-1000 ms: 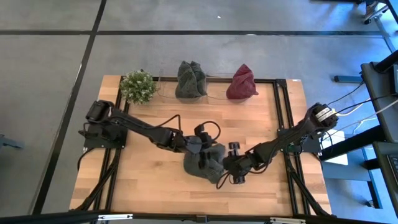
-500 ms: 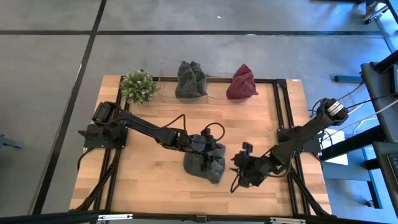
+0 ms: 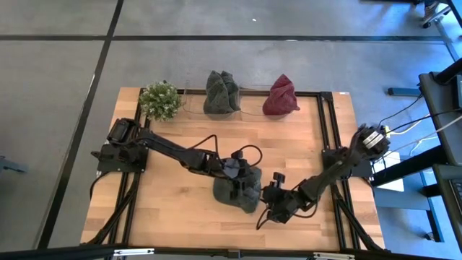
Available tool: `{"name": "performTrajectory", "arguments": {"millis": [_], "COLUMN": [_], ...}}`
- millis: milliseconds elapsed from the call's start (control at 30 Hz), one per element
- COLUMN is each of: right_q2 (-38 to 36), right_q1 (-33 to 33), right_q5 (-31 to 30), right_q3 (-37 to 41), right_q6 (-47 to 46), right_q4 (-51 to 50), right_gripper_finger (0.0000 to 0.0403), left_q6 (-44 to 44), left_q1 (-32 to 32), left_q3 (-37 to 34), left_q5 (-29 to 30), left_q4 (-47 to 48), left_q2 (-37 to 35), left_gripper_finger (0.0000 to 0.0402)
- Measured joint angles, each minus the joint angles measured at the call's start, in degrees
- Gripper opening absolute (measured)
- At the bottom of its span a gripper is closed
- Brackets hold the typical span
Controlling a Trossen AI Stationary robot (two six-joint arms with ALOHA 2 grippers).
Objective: Pick & Place hat
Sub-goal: Put the black cap into the left transparent bin
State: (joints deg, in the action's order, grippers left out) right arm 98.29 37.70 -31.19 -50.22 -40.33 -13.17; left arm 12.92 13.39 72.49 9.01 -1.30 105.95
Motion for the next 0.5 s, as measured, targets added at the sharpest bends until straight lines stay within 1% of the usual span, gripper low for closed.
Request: {"name": "performTrajectory", "arguments": {"millis": [133,267,400,500], "right_q2": [3.57,6.58,8.62,7.69], "right_q1": [-0.8,-2.81,-4.6,-5.3], "right_q5": [-0.11,3.53,6.29,7.43], "right_q3": [0.01,-0.11,-0.39,-0.85], "right_q6": [-0.05,0.09,-0.04,1.97], "right_q4": [1.78,3.44,5.15,4.71], "right_gripper_finger": [0.018,0.0159,0.0126,0.0084], "left_q6": [-0.01,-0.03,-0.07,-0.1], "left_q1": [0.8,1.54,1.57,1.63], "left_q3": [0.0,0.0,0.0,-0.01], "left_q5": [-0.13,-0.15,-0.16,-0.36], "left_q4": [1.19,2.58,4.21,5.17], "left_q2": [0.0,-0.02,-0.02,-0.02], "left_gripper_finger": [0.0212,0.0212,0.0212,0.0212]}}
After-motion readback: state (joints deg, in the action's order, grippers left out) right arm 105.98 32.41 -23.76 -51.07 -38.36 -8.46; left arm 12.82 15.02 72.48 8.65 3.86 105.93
